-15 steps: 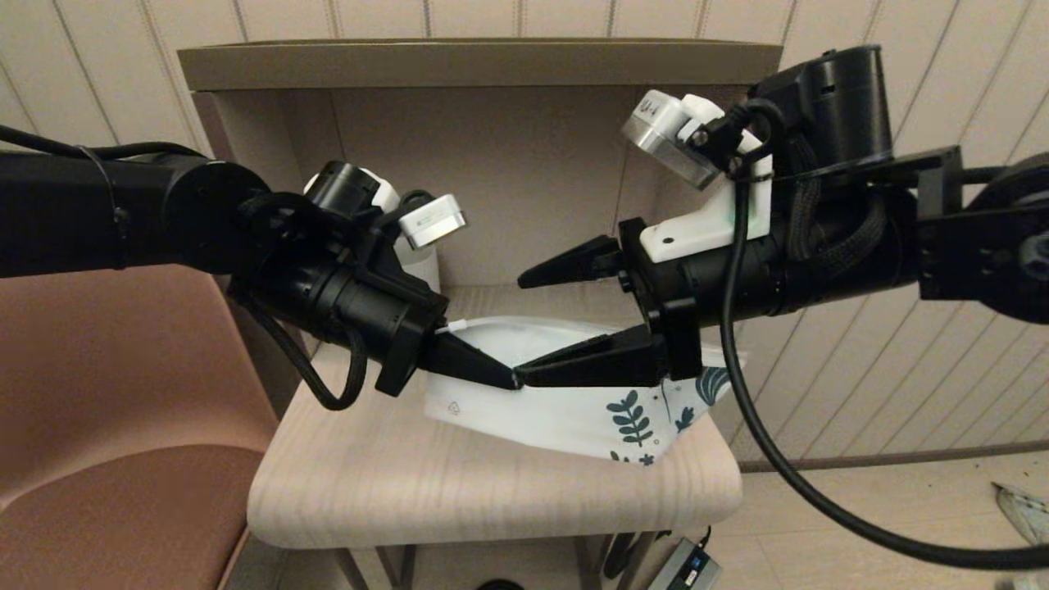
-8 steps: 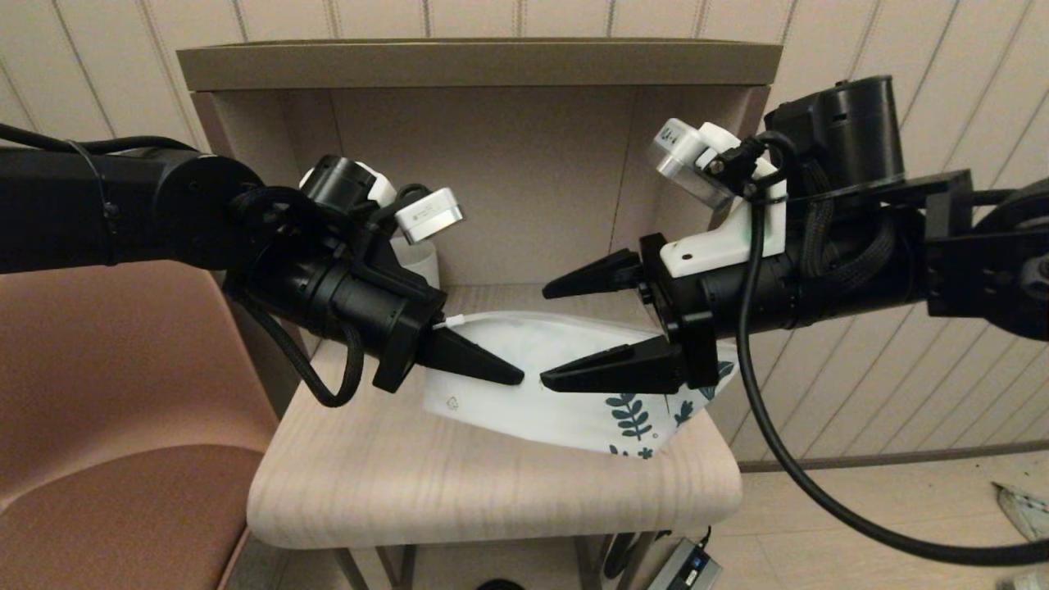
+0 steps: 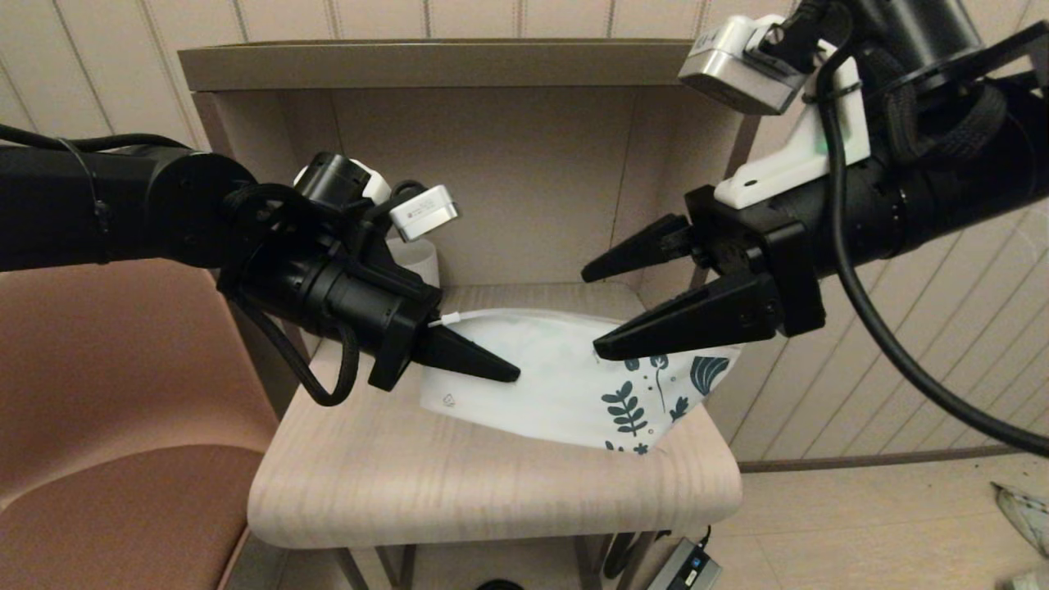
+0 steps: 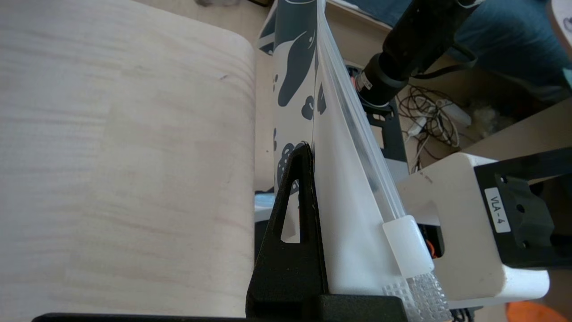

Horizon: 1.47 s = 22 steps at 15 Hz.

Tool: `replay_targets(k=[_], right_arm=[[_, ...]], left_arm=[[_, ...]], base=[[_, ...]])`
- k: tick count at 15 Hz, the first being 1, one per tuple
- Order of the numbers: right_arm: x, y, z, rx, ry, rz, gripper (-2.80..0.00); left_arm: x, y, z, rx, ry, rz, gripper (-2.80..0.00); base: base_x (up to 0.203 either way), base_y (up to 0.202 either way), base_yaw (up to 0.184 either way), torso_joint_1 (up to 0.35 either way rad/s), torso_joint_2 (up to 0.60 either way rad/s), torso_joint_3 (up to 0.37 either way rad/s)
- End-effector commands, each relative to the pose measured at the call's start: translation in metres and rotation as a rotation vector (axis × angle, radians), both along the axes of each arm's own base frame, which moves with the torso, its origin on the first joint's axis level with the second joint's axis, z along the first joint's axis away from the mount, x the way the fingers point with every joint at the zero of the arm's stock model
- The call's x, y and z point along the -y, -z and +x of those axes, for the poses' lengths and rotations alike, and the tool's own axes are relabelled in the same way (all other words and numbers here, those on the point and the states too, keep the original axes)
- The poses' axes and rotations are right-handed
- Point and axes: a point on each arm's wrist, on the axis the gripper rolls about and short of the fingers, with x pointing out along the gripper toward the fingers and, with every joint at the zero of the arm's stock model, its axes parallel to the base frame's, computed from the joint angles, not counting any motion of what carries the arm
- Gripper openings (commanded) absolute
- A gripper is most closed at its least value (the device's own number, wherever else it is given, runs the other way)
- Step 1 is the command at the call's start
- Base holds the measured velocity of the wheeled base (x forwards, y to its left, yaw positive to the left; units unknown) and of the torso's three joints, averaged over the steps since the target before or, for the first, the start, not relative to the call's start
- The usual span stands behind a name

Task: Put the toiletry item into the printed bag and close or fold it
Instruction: Close the strorage bag and place it on the desk

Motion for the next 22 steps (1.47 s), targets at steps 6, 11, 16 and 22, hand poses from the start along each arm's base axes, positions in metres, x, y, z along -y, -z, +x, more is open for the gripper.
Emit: replay_targets(k=[6, 11, 16, 22], right_arm=[[-0.004, 0.024, 0.02, -0.101, 0.003, -0.072, 0.0], [-0.008, 0.028, 0.024, -0.11, -0.003, -0.079, 0.0], [-0.011, 0.029, 0.021, -0.115, -0.013, -0.081, 0.0], [-0.012, 0.032, 0.019, -0.108, -0.001, -0.105, -2.8]], left_arm=[[-0.002, -0.005, 0.0, 0.031, 0.002, -0.019, -2.8], [-0.004, -0.004, 0.0, 0.028, -0.004, -0.018, -2.8], [-0.004, -0.003, 0.0, 0.024, -0.003, -0.015, -2.8], [-0.004, -0.003, 0.0, 0.023, -0.004, -0.015, -2.8]], base=[[0.0, 0.0, 0.0, 0.0, 0.0, 0.0], [0.0, 0.0, 0.0, 0.0, 0.0, 0.0], [0.0, 0.0, 0.0, 0.0, 0.0, 0.0], [0.0, 0.0, 0.0, 0.0, 0.0, 0.0]])
